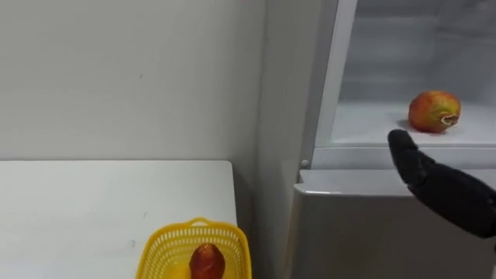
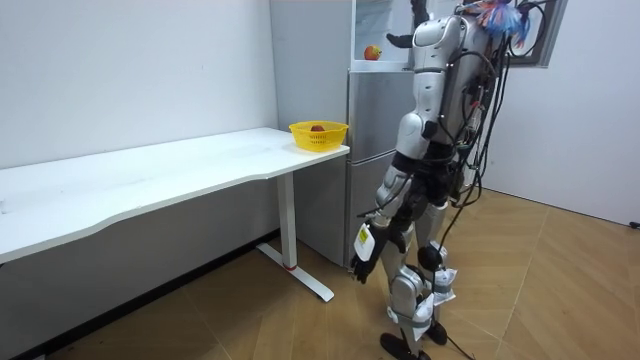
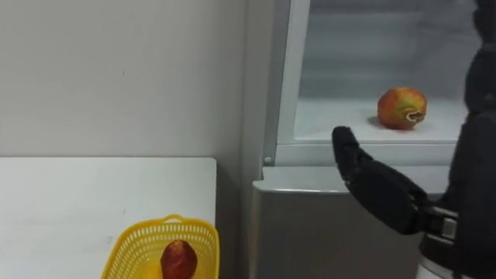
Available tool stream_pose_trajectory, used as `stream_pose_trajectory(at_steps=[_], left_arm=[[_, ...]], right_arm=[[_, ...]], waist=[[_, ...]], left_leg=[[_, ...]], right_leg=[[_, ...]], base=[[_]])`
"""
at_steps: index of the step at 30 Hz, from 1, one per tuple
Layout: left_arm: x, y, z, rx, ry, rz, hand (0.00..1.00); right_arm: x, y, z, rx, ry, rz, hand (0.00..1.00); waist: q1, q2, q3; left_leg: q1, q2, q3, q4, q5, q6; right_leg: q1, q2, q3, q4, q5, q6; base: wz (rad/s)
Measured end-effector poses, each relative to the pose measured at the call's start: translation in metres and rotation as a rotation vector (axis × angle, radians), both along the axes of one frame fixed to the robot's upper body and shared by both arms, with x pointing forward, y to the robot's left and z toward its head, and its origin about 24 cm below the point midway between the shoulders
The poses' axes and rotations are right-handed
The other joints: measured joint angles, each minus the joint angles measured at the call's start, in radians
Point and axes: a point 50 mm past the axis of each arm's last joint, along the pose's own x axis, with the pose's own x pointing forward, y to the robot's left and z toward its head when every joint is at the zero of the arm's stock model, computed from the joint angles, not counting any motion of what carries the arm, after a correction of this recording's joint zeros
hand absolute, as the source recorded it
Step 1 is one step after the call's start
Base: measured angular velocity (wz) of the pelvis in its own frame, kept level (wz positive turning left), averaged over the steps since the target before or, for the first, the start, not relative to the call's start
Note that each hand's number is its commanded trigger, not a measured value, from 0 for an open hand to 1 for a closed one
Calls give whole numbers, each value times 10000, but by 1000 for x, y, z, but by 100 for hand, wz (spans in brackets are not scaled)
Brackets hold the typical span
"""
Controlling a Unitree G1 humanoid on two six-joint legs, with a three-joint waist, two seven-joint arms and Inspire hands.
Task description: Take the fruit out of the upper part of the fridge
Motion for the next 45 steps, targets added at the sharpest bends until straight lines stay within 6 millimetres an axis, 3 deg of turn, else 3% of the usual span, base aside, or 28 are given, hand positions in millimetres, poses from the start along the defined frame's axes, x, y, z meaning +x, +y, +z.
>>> stream_pose_trajectory(at_steps=[4,6,11,13,15,18,25,30,38,45], left_arm=[[-7,1,0,29,120,224,0],[-8,5,1,102,63,578,0],[-5,8,2,131,13,622,0],[-4,10,2,107,45,569,0],[-4,16,4,233,56,543,0],[1,22,6,370,-44,499,0],[6,26,8,245,-401,740,0],[2,29,10,180,-253,741,0],[-10,33,11,164,82,1195,0],[-12,35,12,242,39,1403,0]], right_arm=[[0,-21,0,481,-76,-749,0],[2,-39,-4,932,79,-1254,0],[12,-63,-13,1202,791,-2166,0],[16,-70,-14,1243,1083,-2487,0],[22,-75,-12,1547,1119,-2479,0],[32,-82,-7,2031,1320,-2194,0],[51,-91,-2,1820,2555,-1337,0],[78,-98,4,1968,3337,-1189,0],[81,-106,4,2843,3532,-864,0],[85,-115,5,2680,3905,-1039,0]], waist=[[-40,-26,17],[-34,-137,85],[-32,-298,86],[-59,-406,70],[-178,-579,128],[-174,-774,148],[67,-770,138],[186,-608,67],[406,-720,113],[383,-727,110]], left_leg=[[-4,-5,-4,10,1,0],[-10,-14,-4,12,2,1],[-89,-22,-8,14,5,3],[-165,-22,-44,48,7,-1],[-281,-25,-200,197,15,-11],[-440,-20,-285,321,15,-14],[-557,-27,-347,345,12,-10],[-440,-20,-393,326,16,-19],[-414,-21,-538,376,33,-43],[-554,-46,-626,497,31,-41]], right_leg=[[-27,-10,-9,5,-2,1],[-62,-14,-6,3,-9,4],[-158,-17,-10,-2,-30,13],[-169,-18,-43,-3,-43,7],[-169,-27,-146,-20,-47,-1],[-250,-32,-268,-64,-42,-14],[-305,-80,-387,3,-32,-5],[-266,-72,-384,58,-25,-17],[-250,-97,-602,159,-29,-18],[-101,-119,-723,6,-22,-31]], base=[[0],[0],[0],[7],[18],[12],[4],[1],[5],[5]])
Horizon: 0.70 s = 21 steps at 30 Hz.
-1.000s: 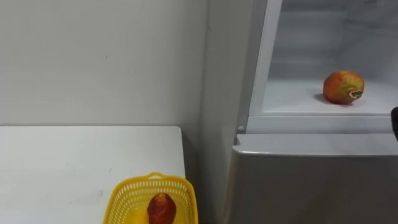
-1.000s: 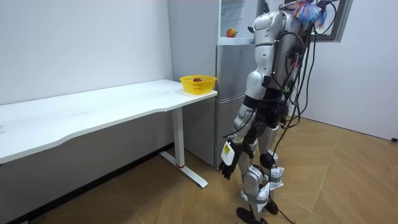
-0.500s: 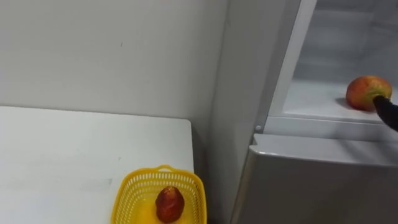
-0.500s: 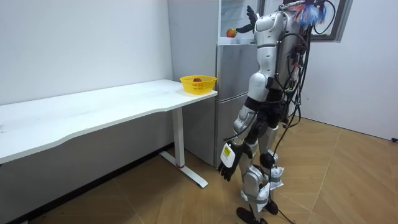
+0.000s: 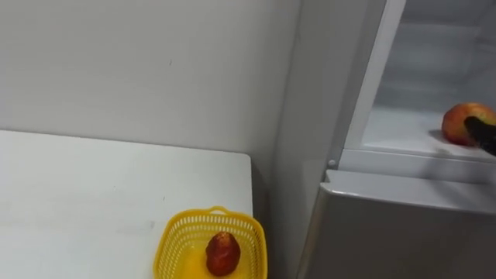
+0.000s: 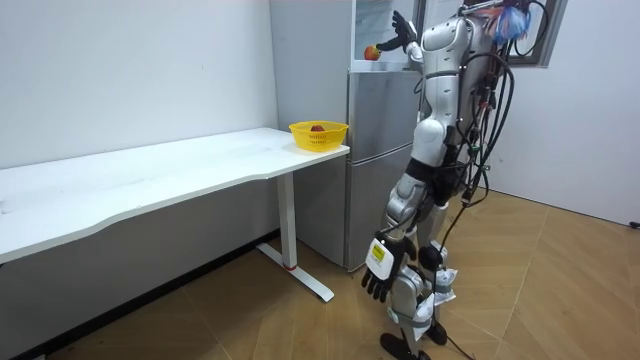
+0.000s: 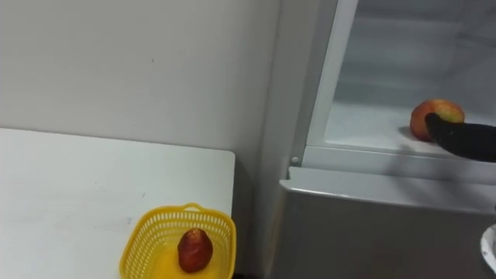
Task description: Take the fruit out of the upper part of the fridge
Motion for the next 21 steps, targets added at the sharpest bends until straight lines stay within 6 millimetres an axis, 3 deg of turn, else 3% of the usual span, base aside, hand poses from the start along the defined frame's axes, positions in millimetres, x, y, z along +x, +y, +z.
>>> stream_pose_trajectory(at_steps=[7,12,21], left_arm=[[6,2,2,-68,-220,-127,0],[9,8,4,119,-213,-96,0],[-4,9,5,195,162,38,0]], right_arm=[[6,-12,-4,145,782,-27,0],[15,-21,-17,959,1752,96,0],[22,-23,-20,1812,1902,454,0]], waist=[[-16,-84,-16],[-52,-376,-93],[-53,-410,-39]], left_leg=[[-5,0,-52,14,15,-23],[11,5,-150,57,36,-52],[16,4,-179,43,31,-54]], right_leg=[[-1,-8,-94,0,-36,-49],[17,9,-115,-24,-44,-67],[97,8,-153,-24,-44,-67]], base=[[2],[4],[1]])
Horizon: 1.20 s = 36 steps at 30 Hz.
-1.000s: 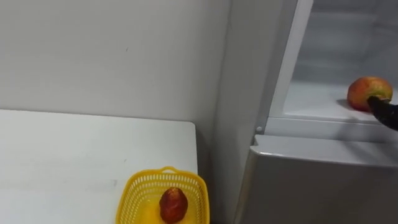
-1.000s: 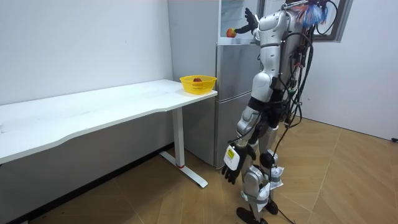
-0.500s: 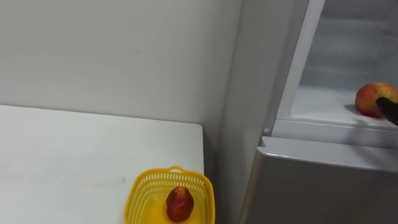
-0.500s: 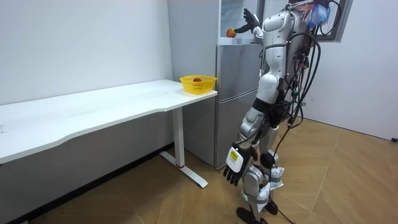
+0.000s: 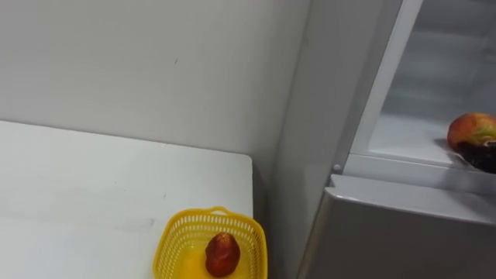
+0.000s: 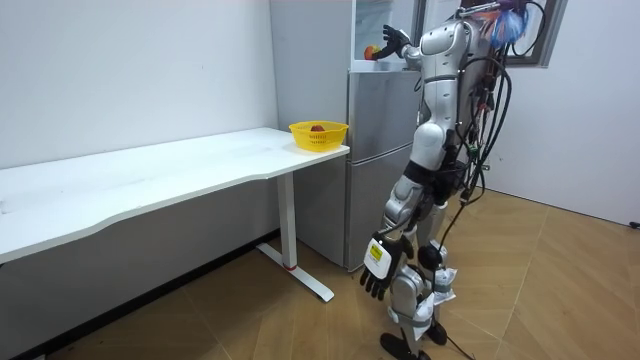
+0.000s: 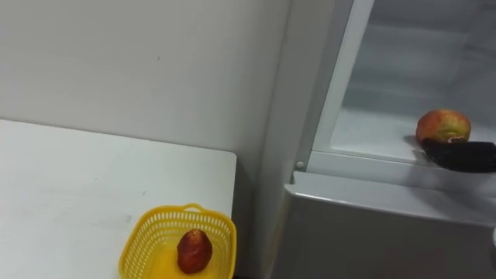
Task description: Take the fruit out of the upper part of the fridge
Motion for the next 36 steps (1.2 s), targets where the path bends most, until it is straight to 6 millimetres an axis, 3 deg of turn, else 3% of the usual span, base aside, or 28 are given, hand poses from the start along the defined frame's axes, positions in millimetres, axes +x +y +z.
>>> stream_pose_trajectory(at_steps=[7,9,12,20,26,36], left_arm=[[-7,2,2,39,83,64,0],[-8,2,2,53,125,79,0],[-8,2,2,128,109,94,0],[-9,3,3,222,110,118,0],[-8,3,3,218,134,119,0],[-9,3,3,139,171,110,0]], right_arm=[[6,2,-2,437,179,115,0],[7,3,-2,422,222,214,0],[6,0,-2,650,251,386,0],[8,-11,-2,1377,372,437,0],[10,-9,-3,1096,686,846,0],[12,-6,-2,1031,801,1371,0]], waist=[[-21,96,-7],[-19,142,-88],[-68,192,-141],[7,205,-70],[34,150,43],[62,139,20]], left_leg=[[-51,-6,-22,-2,0,-1],[-99,-12,-49,1,1,0],[-147,-41,-200,4,4,1],[-157,-42,-330,-38,23,-28],[-178,-48,-328,-13,25,-32],[-186,-60,-328,-7,25,-31]], right_leg=[[10,8,-9,-46,3,-8],[-3,15,-22,-97,12,-14],[14,-14,-210,-111,13,-13],[41,-9,-388,-138,11,-13],[41,-12,-335,-156,4,-19],[32,-19,-337,-157,-1,-18]], base=[[0],[4],[13],[5],[0],[0]])
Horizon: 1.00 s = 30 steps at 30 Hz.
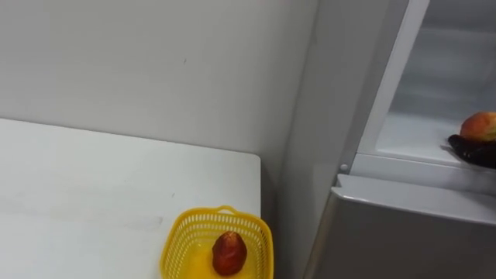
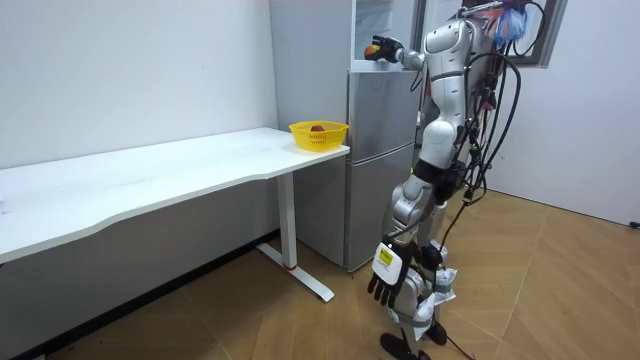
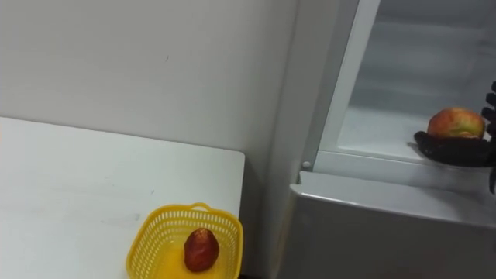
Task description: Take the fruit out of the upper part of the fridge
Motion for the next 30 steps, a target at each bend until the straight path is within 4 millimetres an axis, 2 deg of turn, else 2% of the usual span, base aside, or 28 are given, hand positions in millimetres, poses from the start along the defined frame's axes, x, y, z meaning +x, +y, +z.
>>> stream_pose_trajectory(at_steps=[3,4,5,6,7,15,21,30], left_arm=[[0,0,0,0,16,-1,0],[0,0,0,-4,20,-1,0],[0,0,0,-12,23,-3,0],[0,0,0,-24,28,-2,0],[-1,0,0,-34,37,-2,0],[-1,1,0,-170,152,13,0],[-1,2,1,-147,159,-3,0],[0,6,2,-41,150,-29,0]], right_arm=[[1,-1,-2,100,118,161,0],[2,-1,-2,112,148,199,15],[3,-1,-2,114,205,287,64],[4,0,-2,100,250,396,75],[4,1,-2,114,273,466,100],[4,-1,-5,134,546,940,100],[5,1,-4,8,669,1507,100],[10,7,-2,120,645,1893,100]], waist=[[3,21,-54],[4,28,-66],[6,36,-73],[5,40,-71],[3,38,-72],[-6,-49,-87],[2,-157,-47],[8,-154,-24]], left_leg=[[13,0,-2,17,2,1],[18,0,-2,17,3,2],[26,0,-3,16,5,2],[26,1,-3,16,6,1],[26,2,-3,16,7,1],[24,2,-1,22,13,-7],[34,1,-4,84,13,-6],[56,2,31,2,12,-6]], right_leg=[[14,-6,-28,22,0,0],[17,-7,-54,29,0,0],[21,-8,-61,35,0,0],[21,-8,-65,37,1,-1],[21,-8,-69,37,0,-1],[27,-8,-88,1,-5,-9],[39,-9,-86,-15,-6,-9],[93,-10,-110,-25,-6,-9]], base=[[0],[0],[0],[0],[0],[0],[0],[0]])
